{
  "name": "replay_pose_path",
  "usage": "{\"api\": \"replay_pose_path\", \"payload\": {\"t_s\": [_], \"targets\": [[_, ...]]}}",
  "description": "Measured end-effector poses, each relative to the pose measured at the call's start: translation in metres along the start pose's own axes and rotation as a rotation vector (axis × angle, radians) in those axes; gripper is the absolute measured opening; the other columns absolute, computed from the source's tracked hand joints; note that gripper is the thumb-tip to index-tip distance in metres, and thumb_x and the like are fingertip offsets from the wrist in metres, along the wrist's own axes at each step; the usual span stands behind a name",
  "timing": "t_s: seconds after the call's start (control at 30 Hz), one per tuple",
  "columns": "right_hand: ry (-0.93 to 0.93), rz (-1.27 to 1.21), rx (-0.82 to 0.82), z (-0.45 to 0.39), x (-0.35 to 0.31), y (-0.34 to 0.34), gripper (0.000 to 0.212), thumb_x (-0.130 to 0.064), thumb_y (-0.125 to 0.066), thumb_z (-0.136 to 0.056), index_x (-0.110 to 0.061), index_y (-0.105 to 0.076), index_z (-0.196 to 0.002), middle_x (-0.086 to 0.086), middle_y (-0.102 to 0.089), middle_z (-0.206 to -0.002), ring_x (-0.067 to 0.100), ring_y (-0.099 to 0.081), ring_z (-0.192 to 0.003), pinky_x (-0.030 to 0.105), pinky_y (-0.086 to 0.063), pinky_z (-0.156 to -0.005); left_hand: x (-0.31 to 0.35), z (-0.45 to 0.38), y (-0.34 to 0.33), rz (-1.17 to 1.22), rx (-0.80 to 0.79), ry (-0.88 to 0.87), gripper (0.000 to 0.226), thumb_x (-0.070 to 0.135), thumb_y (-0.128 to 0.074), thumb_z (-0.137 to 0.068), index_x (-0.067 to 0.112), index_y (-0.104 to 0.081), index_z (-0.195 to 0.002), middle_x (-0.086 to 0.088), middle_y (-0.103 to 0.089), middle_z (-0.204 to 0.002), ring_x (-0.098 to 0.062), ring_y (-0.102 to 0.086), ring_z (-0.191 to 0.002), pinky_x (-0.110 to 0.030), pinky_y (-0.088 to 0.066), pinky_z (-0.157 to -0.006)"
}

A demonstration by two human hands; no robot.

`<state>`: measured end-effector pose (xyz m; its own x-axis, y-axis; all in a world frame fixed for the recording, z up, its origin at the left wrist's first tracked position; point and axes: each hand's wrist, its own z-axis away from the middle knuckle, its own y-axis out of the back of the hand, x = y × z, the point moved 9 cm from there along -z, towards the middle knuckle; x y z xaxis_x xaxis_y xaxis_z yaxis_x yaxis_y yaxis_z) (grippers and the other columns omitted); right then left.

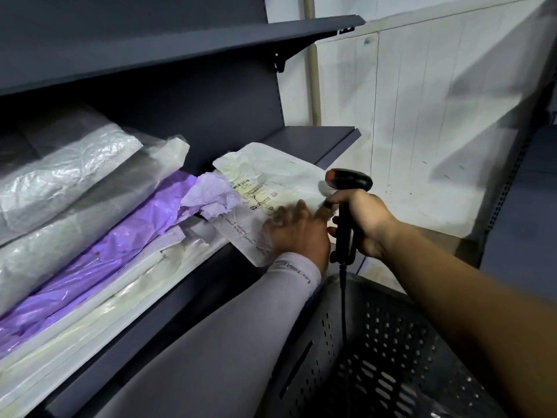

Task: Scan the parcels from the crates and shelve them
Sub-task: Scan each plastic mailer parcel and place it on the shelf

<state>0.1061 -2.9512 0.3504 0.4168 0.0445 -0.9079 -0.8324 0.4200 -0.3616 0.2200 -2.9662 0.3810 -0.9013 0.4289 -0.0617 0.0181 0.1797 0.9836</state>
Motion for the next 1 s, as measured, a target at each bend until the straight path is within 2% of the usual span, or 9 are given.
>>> {"api": "replay_pose_path", "payload": {"t_s": [0.17,0.3,0.43,0.6,0.67,0.73,0.83,0.9,1.0], "targets": [[-0.033,-0.025,-0.130,-0.019,0.007,-0.023,0.045,-0.016,-0.075,-0.066,-0.010,-0.072,-0.110,0.012,-0.058,-0.097,0.031,-0.060,-0.092,0.048,-0.058,-0.082,-0.014,-0.021,-0.003,-0.080,0.004,0.061,0.056,0.037,-0.043,-0.101,0.049,-0.027,-0.154,-0.004,-0.025,-0.167,-0.039,-0.024,-0.149,-0.059,-0.027,-0.111],[-0.019,-0.084,-0.182,-0.029,0.005,-0.042,0.047,-0.014,-0.071,-0.064,-0.014,-0.073,-0.111,0.011,-0.058,-0.097,0.030,-0.060,-0.091,0.047,-0.057,-0.084,-0.031,-0.036,-0.004,-0.061,0.038,0.099,0.052,0.043,-0.041,-0.100,0.056,-0.027,-0.149,-0.001,-0.030,-0.165,-0.037,-0.026,-0.148,-0.059,-0.028,-0.107],[-0.018,-0.071,-0.184,-0.037,0.005,-0.056,0.050,-0.016,-0.072,-0.060,-0.012,-0.071,-0.111,0.011,-0.057,-0.095,0.030,-0.059,-0.092,0.050,-0.055,-0.089,-0.043,-0.044,-0.005,-0.054,0.003,0.121,0.055,0.047,-0.043,-0.101,0.056,-0.024,-0.152,-0.003,-0.019,-0.170,-0.037,-0.019,-0.151,-0.062,-0.025,-0.109],[-0.045,0.006,-0.161,-0.046,0.008,-0.057,0.064,-0.019,-0.076,-0.061,-0.005,-0.069,-0.123,0.015,-0.062,-0.098,0.034,-0.065,-0.092,0.057,-0.054,-0.094,-0.046,-0.045,-0.010,-0.017,-0.019,0.138,0.062,0.049,-0.044,-0.100,0.052,-0.018,-0.156,-0.004,-0.008,-0.173,-0.037,-0.006,-0.155,-0.068,-0.019,-0.111],[-0.039,0.027,-0.154,-0.043,0.009,-0.055,0.062,-0.020,-0.075,-0.064,-0.006,-0.069,-0.124,0.014,-0.062,-0.098,0.032,-0.065,-0.089,0.054,-0.058,-0.089,-0.044,-0.043,-0.013,-0.006,-0.028,0.144,0.063,0.050,-0.045,-0.100,0.051,-0.016,-0.156,-0.005,-0.003,-0.174,-0.038,0.000,-0.157,-0.071,-0.014,-0.113],[-0.019,0.036,-0.153,-0.037,0.006,-0.052,0.051,-0.018,-0.074,-0.073,-0.009,-0.070,-0.124,0.011,-0.061,-0.094,0.026,-0.064,-0.083,0.042,-0.060,-0.073,-0.045,-0.042,-0.014,0.010,-0.016,0.147,0.066,0.049,-0.047,-0.101,0.052,-0.013,-0.157,-0.005,-0.001,-0.174,-0.039,0.003,-0.157,-0.073,-0.008,-0.115],[-0.003,0.013,-0.138,-0.022,0.001,-0.045,0.037,-0.009,-0.067,-0.087,-0.011,-0.070,-0.123,0.005,-0.060,-0.088,0.019,-0.059,-0.076,0.030,-0.055,-0.057,-0.045,-0.035,-0.009,0.021,-0.019,0.152,0.076,0.048,-0.045,-0.102,0.051,0.004,-0.160,-0.007,0.005,-0.174,-0.040,0.007,-0.158,-0.074,0.002,-0.116],[0.010,-0.003,-0.132,-0.004,-0.007,-0.043,0.034,-0.007,-0.064,-0.089,-0.009,-0.069,-0.123,0.006,-0.058,-0.089,0.020,-0.057,-0.075,0.030,-0.055,-0.055,-0.041,-0.023,0.001,0.017,-0.002,0.138,0.076,0.048,-0.039,-0.103,0.049,0.011,-0.160,-0.007,0.008,-0.174,-0.039,0.009,-0.158,-0.072,0.004,-0.118],[0.018,0.034,-0.114,0.023,-0.018,-0.038,0.027,-0.007,-0.065,-0.090,-0.009,-0.070,-0.116,0.006,-0.059,-0.087,0.020,-0.057,-0.075,0.032,-0.054,-0.059,-0.030,0.003,0.018,0.028,0.025,0.087,0.072,0.048,-0.035,-0.105,0.046,0.009,-0.162,-0.006,0.009,-0.174,-0.036,0.009,-0.159,-0.068,0.004,-0.121]]}}
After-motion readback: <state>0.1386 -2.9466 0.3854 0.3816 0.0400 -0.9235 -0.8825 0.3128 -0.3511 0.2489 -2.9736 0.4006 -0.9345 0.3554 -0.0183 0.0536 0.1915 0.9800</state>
